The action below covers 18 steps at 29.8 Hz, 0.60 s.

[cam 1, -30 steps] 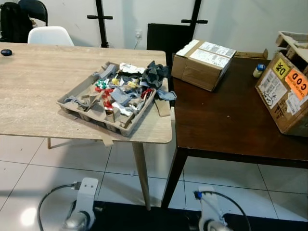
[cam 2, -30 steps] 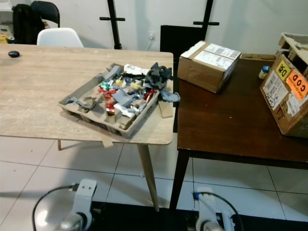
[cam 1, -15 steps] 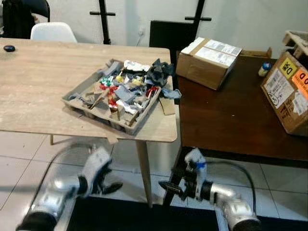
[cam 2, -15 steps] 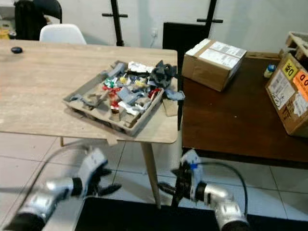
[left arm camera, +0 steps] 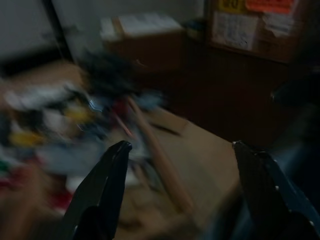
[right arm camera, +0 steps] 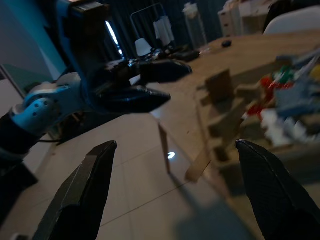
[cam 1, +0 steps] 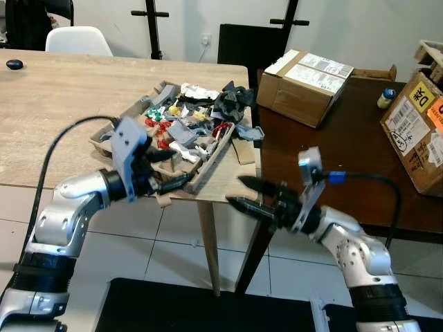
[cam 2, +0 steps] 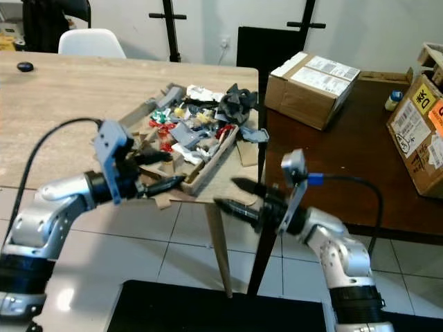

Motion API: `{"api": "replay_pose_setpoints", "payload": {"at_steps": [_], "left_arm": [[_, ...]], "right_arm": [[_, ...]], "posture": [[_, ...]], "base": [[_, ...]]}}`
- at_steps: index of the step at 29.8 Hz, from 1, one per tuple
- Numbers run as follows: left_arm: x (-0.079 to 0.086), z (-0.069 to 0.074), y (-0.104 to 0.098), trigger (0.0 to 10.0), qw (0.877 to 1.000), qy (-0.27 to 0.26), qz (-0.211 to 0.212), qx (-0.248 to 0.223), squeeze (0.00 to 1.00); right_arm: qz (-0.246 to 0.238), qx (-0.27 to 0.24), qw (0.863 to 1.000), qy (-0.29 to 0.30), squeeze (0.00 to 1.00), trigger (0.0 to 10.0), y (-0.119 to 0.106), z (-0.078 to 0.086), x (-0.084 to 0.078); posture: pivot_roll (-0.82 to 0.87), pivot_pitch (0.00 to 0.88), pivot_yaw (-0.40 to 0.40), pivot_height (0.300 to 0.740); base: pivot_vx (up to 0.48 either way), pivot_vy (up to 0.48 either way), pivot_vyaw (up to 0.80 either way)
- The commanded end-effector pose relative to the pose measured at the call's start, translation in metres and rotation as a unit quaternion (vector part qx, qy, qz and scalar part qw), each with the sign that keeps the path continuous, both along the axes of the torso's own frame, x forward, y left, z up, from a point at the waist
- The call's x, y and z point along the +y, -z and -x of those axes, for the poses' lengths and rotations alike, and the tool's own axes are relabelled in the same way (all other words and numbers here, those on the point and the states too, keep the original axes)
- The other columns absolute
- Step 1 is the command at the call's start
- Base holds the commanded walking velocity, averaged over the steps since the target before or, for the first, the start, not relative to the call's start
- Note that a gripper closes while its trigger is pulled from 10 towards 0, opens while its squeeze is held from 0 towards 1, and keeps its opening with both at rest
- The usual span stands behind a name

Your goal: Picking trash to rubbish bin

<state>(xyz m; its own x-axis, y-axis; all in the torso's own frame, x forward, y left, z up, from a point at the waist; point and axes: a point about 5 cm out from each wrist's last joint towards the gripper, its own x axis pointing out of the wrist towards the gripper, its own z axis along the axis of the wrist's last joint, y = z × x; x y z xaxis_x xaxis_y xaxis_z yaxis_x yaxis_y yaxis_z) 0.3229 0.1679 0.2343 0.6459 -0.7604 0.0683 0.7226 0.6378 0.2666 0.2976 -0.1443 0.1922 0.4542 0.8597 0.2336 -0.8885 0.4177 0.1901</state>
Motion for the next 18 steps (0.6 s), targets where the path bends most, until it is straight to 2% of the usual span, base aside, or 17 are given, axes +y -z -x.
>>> {"api": "replay_pose_setpoints", "payload": {"at_steps": [1,2,4,7,11,13,14,15,16,17,18], "left_arm": [[0.007,-0.015,-0.008,10.0,0.993,-0.103,-0.019,-0.054,0.46],[0.007,-0.019,-0.009,10.0,0.987,-0.136,-0.046,-0.073,1.0],[0.006,-0.023,-0.01,10.0,0.977,-0.172,-0.079,-0.1,1.0],[0.003,-0.026,-0.015,10.0,0.968,-0.212,-0.062,-0.119,1.0],[0.002,-0.033,-0.009,10.0,0.951,-0.274,-0.073,-0.123,1.0],[0.002,-0.035,-0.005,10.0,0.95,-0.282,-0.068,-0.116,1.0],[0.001,-0.037,-0.001,10.0,0.95,-0.285,-0.069,-0.107,0.82],[0.0,-0.039,0.002,10.0,0.951,-0.284,-0.071,-0.1,0.6],[-0.001,-0.04,0.004,10.0,0.95,-0.286,-0.072,-0.102,0.26],[0.0,-0.042,0.006,10.0,0.948,-0.29,-0.078,-0.104,0.0],[0.0,-0.042,0.006,10.0,0.948,-0.29,-0.078,-0.104,0.0]], "right_arm": [[0.003,-0.01,0.999,0.038,0.0,10.0,-0.005,-0.008,0.0],[0.004,-0.013,0.999,0.047,0.0,10.0,-0.007,-0.01,0.001],[0.006,-0.016,0.998,0.061,0.0,10.0,-0.01,-0.014,0.004],[0.009,-0.013,0.996,0.083,0.0,10.0,-0.01,-0.019,0.008],[0.03,-0.001,0.989,0.143,0.0,10.0,-0.003,-0.032,0.015],[0.038,0.002,0.986,0.165,0.0,10.0,-0.001,-0.036,0.016],[0.042,0.003,0.983,0.181,0.0,10.0,0.0,-0.039,0.016],[0.039,0.004,0.981,0.192,0.0,10.0,0.0,-0.041,0.017],[0.034,0.005,0.979,0.2,0.0,10.0,-0.001,-0.043,0.017],[0.029,0.006,0.978,0.205,0.0,10.0,-0.001,-0.044,0.018],[0.029,0.006,0.978,0.205,0.0,10.0,-0.001,-0.044,0.018]], "posture": [[0.09,0.091,-0.013,0.74],[0.09,0.092,-0.013,0.74],[0.09,0.092,-0.012,0.74],[0.09,0.092,-0.012,0.74],[0.09,0.095,-0.01,0.74],[0.09,0.095,-0.01,0.74],[0.09,0.095,-0.01,0.74],[0.09,0.097,-0.007,0.74],[0.09,0.096,-0.004,0.74],[0.09,0.096,-0.003,0.74],[0.09,0.096,-0.003,0.74]], "base": [[0.0,0.0,0.0],[0.0,0.0,0.0],[0.0,0.0,0.0],[0.0,0.0,0.0],[0.0,0.0,0.0],[0.0,0.0,0.0],[0.0,0.0,0.0],[0.0,0.0,0.0],[0.0,0.0,0.0],[0.0,0.0,0.0],[0.0,0.0,0.0]]}}
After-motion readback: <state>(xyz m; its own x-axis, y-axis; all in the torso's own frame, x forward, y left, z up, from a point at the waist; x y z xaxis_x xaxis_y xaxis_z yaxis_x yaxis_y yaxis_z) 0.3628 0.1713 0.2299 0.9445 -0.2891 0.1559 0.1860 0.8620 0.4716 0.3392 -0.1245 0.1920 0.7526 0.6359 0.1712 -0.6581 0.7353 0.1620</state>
